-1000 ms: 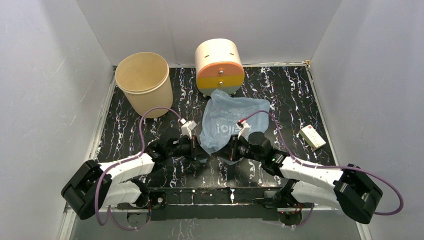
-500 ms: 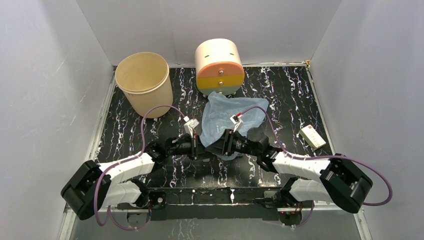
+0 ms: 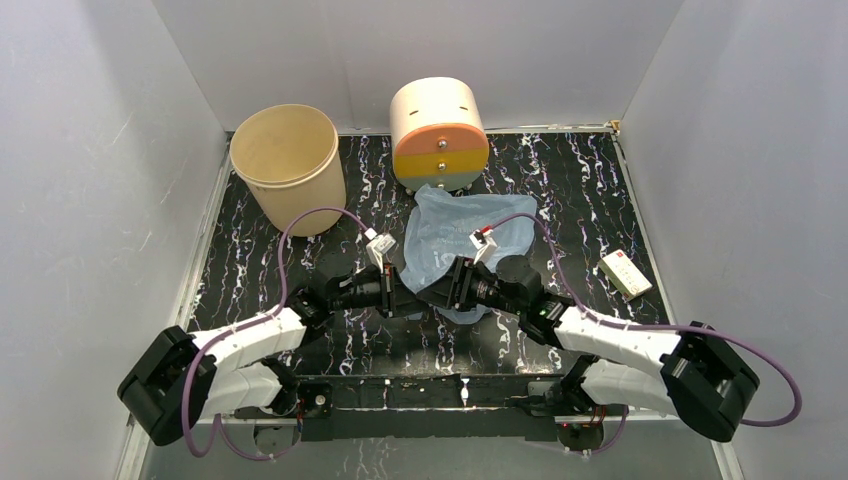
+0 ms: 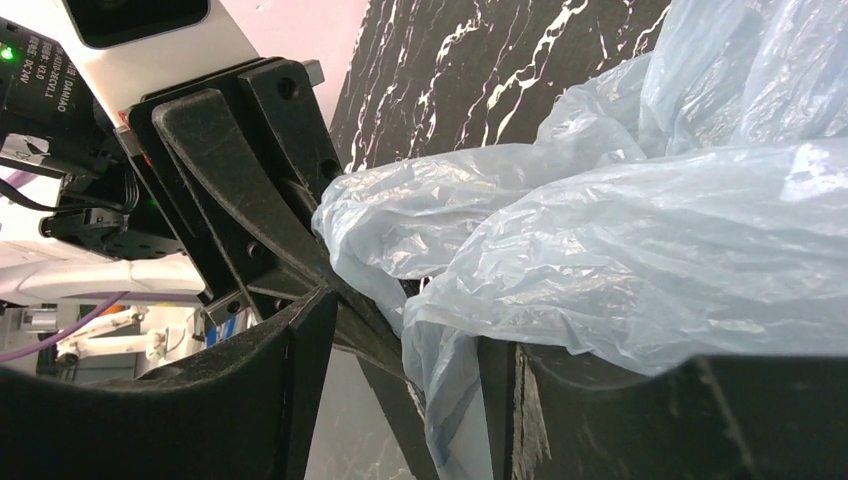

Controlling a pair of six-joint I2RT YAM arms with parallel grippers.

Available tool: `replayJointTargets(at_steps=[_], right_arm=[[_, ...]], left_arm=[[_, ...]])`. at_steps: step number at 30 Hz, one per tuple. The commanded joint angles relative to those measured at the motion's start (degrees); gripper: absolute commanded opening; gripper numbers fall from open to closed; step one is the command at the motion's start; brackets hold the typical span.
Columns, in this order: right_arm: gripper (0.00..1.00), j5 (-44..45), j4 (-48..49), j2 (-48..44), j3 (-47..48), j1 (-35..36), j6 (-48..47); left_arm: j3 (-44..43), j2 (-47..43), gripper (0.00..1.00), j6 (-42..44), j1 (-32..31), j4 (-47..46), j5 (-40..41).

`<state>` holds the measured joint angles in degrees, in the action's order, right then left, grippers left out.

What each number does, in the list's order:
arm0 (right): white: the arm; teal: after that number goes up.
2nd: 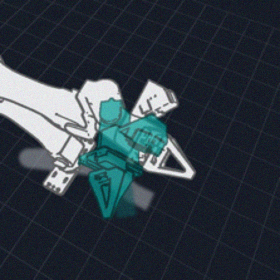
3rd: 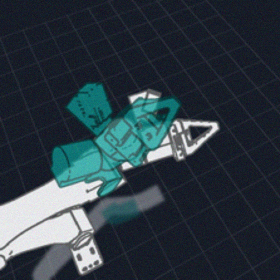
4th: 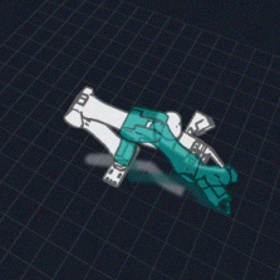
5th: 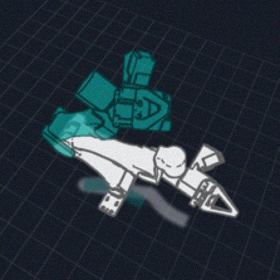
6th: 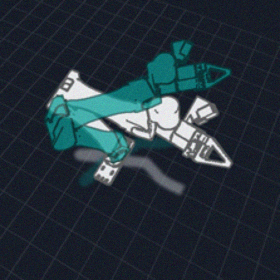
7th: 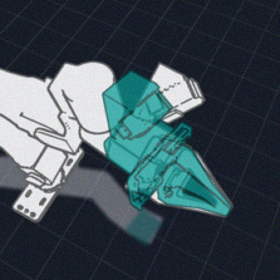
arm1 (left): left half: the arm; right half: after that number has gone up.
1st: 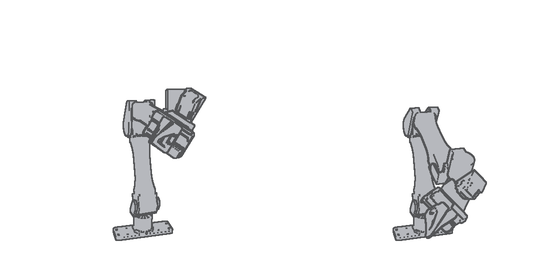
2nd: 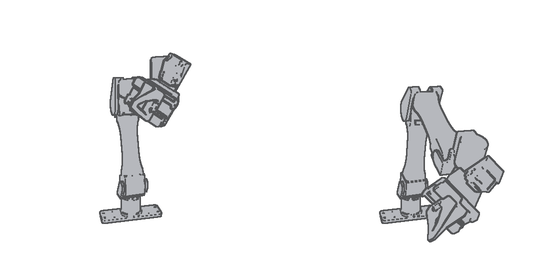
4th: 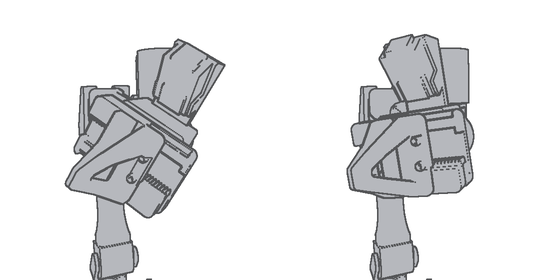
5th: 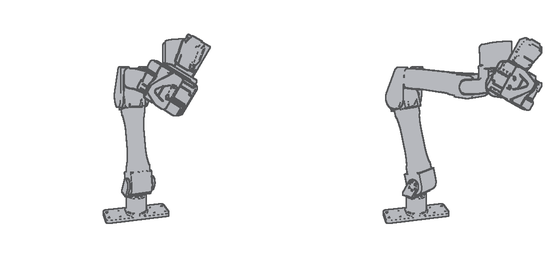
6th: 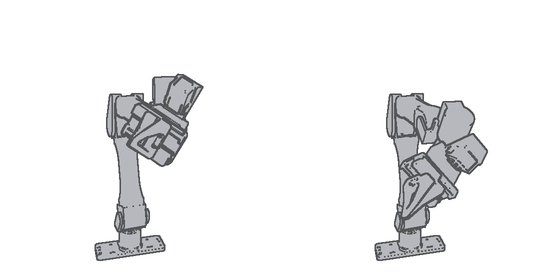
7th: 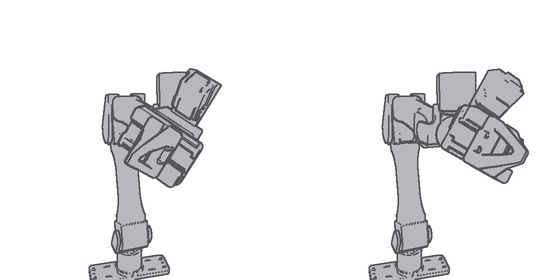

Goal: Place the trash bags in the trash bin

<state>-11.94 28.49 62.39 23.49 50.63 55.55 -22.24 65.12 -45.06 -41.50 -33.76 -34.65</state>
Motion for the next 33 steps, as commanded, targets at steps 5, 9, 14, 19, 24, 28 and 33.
replayJointTargets(at_steps=[5,9,14,19,24,28,33], right_arm=[[0.61,-5.94,16.11,6.84,3.3,-0.18,6.45],[0.45,-6.66,21.84,9.01,2.48,-0.36,9.15],[0.35,-4.88,24.57,7.64,0.9,-1.16,10.72],[0.46,-5.89,27.27,7.25,0.84,-2.4,12.94],[0.55,-7.41,35.52,10.54,-0.36,-3.42,19.19],[0.49,-7.83,38.83,12.98,0.05,-3.52,21.08],[0.49,-9.3,30.91,12.55,2.31,-3.59,18.24]], left_arm=[[-1.22,1.55,0.03,-0.19,-0.32,-3.77,-3.54],[-1.01,1.5,0.03,-0.66,-0.41,-4.99,-3.56],[0.05,0.7,0.05,-1.07,-0.33,-5.35,-3.25],[0.57,-0.02,0.07,-1.06,-0.39,-5.43,-3.24],[-0.23,0.63,0.07,-1.3,-0.38,-6.73,-4.98],[-0.03,0.41,0.07,-1.6,-0.42,-7.2,-5.28],[1.13,-2.34,0.07,-2.37,-0.43,-7.61,-1.6]])
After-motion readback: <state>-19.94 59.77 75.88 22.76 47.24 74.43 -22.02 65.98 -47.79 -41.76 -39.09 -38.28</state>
